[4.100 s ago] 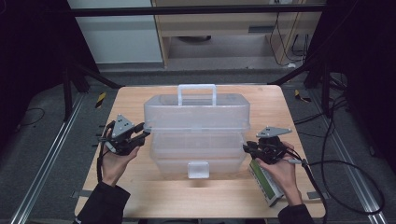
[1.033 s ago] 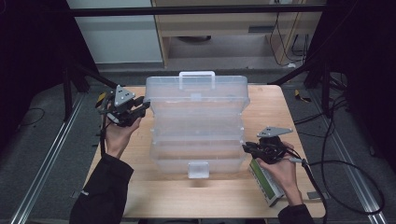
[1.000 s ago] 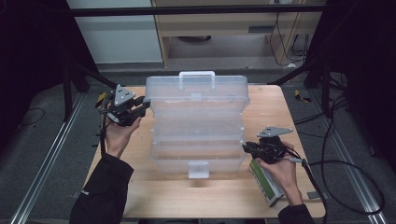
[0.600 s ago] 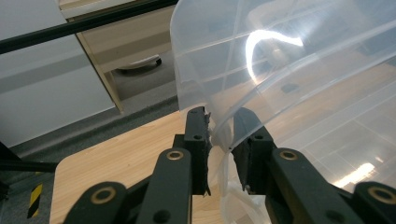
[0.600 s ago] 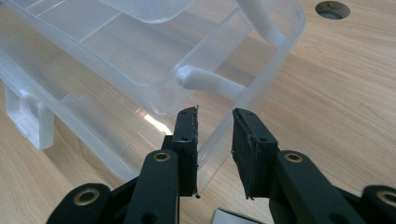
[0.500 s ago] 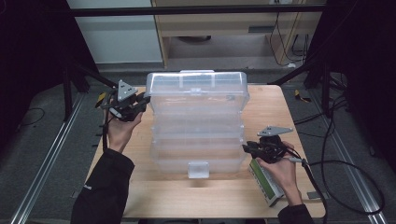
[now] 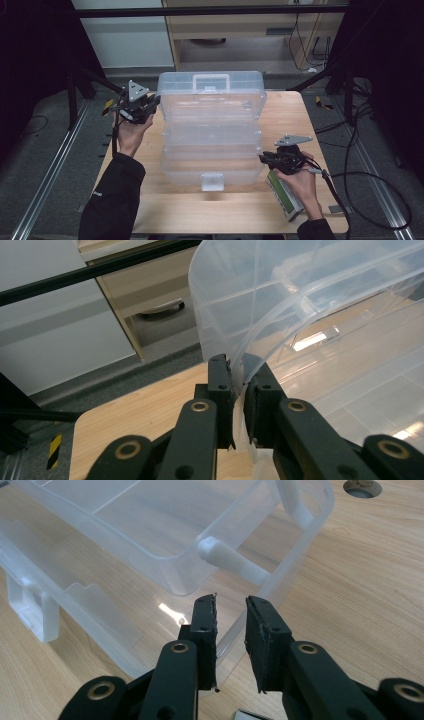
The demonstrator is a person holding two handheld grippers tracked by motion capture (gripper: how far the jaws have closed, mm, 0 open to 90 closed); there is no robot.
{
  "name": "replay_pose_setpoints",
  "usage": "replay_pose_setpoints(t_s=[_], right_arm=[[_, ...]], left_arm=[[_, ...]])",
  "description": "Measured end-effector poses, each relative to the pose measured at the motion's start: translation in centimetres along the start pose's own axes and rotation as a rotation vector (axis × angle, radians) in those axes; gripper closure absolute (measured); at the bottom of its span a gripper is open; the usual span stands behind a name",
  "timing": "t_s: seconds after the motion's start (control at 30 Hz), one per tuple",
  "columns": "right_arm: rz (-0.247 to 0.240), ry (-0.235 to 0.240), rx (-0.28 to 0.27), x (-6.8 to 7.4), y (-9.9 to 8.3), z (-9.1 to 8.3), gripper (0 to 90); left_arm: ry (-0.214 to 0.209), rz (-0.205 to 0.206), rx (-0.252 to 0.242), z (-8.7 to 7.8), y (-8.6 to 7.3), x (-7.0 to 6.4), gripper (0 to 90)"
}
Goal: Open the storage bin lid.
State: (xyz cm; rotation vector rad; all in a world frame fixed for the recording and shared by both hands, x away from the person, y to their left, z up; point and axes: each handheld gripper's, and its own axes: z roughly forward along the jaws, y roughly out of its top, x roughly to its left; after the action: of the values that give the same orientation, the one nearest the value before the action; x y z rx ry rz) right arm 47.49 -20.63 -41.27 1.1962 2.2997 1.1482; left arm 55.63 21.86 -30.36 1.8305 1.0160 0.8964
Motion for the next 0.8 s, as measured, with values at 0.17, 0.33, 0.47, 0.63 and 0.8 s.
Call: replay_pose_setpoints(t_s=[0.17, 0.33, 0.47, 0.63, 0.8], right_arm=[[0.001, -0.001, 0.000, 0.0, 0.0, 0.0, 74.5], [0.002, -0.002, 0.001, 0.0, 0.0, 0.1, 74.3], [0.003, 0.001, 0.003, 0.0, 0.0, 0.1, 74.1], [0.001, 0.002, 0.005, -0.1, 0.0, 0.1, 73.9], [0.005, 0.003, 0.009, -0.1, 0.1, 0.1, 73.5]], left_arm=[[0.002, -0.009, 0.007, 0.5, 0.4, 0.2, 83.4], [-0.006, -0.030, 0.012, 1.1, 0.7, 0.6, 83.8], [-0.009, -0.041, 0.021, 1.5, 1.1, 0.9, 84.1], [-0.007, -0.049, 0.022, 2.2, 1.4, 1.2, 84.2], [-0.001, -0.055, 0.024, 2.9, 1.7, 1.4, 84.1]])
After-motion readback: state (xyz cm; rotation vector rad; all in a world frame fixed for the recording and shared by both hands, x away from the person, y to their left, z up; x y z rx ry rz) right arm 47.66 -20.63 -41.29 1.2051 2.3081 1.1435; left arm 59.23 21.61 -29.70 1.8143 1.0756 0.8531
